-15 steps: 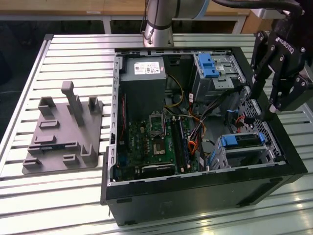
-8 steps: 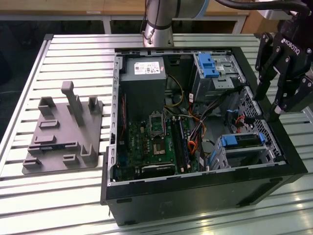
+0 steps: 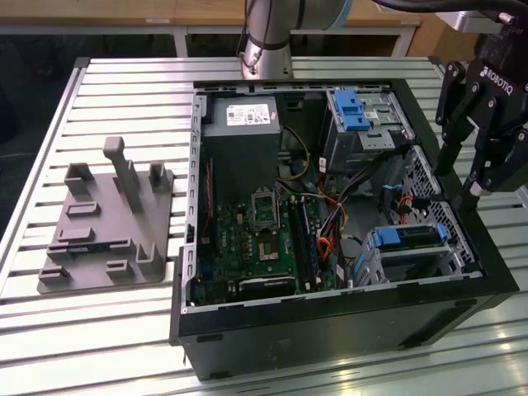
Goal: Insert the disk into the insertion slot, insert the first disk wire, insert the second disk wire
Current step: 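Insert the first disk wire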
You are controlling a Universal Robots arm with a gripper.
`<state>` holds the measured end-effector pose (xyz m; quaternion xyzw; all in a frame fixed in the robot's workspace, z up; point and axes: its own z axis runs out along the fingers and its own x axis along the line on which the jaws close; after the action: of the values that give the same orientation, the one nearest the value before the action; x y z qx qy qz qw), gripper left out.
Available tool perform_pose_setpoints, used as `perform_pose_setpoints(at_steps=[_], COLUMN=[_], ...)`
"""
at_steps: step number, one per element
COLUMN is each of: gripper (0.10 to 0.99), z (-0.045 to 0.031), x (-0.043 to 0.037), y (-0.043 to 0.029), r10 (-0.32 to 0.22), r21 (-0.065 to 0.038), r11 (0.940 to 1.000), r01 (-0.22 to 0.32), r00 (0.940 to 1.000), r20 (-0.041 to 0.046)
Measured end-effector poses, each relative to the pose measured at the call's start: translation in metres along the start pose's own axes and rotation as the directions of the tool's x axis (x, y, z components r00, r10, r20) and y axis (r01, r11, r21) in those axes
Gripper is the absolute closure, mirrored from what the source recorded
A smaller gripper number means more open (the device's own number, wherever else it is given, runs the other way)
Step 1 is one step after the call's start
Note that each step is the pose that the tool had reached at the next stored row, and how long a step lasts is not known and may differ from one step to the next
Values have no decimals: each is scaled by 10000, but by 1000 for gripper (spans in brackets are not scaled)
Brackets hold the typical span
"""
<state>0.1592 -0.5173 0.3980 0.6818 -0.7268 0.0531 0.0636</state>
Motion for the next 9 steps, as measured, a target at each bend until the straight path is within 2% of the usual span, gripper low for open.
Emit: perform_pose_setpoints(at_steps=[5, 9], gripper=[529, 529], z=[30, 65], x=[-18, -24], y=[-29, -30], r10=[155, 688], r21=[-52, -139], r11=[9999, 9975], r01=[-156, -691], r00=[9997, 9974], r20=[-179, -201])
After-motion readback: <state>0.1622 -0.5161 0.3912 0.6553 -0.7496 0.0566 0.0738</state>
